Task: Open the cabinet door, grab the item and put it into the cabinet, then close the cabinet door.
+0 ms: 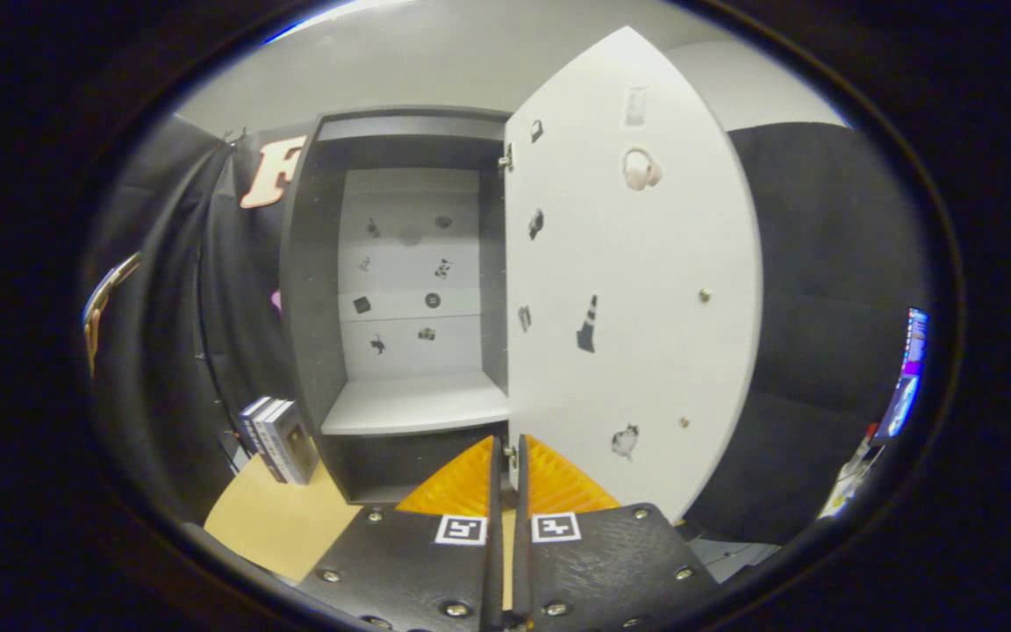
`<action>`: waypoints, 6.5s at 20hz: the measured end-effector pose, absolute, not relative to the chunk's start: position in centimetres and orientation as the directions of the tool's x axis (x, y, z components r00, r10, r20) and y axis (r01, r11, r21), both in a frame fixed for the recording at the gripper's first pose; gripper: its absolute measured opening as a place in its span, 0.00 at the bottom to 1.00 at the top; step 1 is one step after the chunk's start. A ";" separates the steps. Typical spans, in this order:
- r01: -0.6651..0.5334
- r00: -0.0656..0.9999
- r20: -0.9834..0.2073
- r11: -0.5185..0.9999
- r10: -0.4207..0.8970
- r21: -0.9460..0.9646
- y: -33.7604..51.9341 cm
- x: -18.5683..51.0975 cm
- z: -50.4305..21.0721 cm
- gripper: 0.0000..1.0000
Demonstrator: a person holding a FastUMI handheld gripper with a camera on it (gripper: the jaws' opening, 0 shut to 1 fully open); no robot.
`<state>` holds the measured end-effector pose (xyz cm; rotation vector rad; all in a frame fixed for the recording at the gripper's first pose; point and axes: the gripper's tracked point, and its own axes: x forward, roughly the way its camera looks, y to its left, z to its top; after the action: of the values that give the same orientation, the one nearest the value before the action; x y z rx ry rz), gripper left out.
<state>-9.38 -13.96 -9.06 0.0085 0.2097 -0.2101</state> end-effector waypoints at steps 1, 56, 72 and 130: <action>0.178 0.957 -0.230 0.984 -0.177 -0.015 -13.3 -9.2 -9.9 0.05; -0.280 0.515 -0.845 0.960 0.142 -0.009 -6.8 -6.0 -45.8 0.06; -0.230 0.793 -0.573 0.973 0.206 0.032 -6.5 8.7 -17.8 0.06; -0.202 0.926 -0.333 0.979 0.179 -0.035 -6.3 18.8 -8.7 0.24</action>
<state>18.75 -6.33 -8.72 -0.0687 0.3352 0.1956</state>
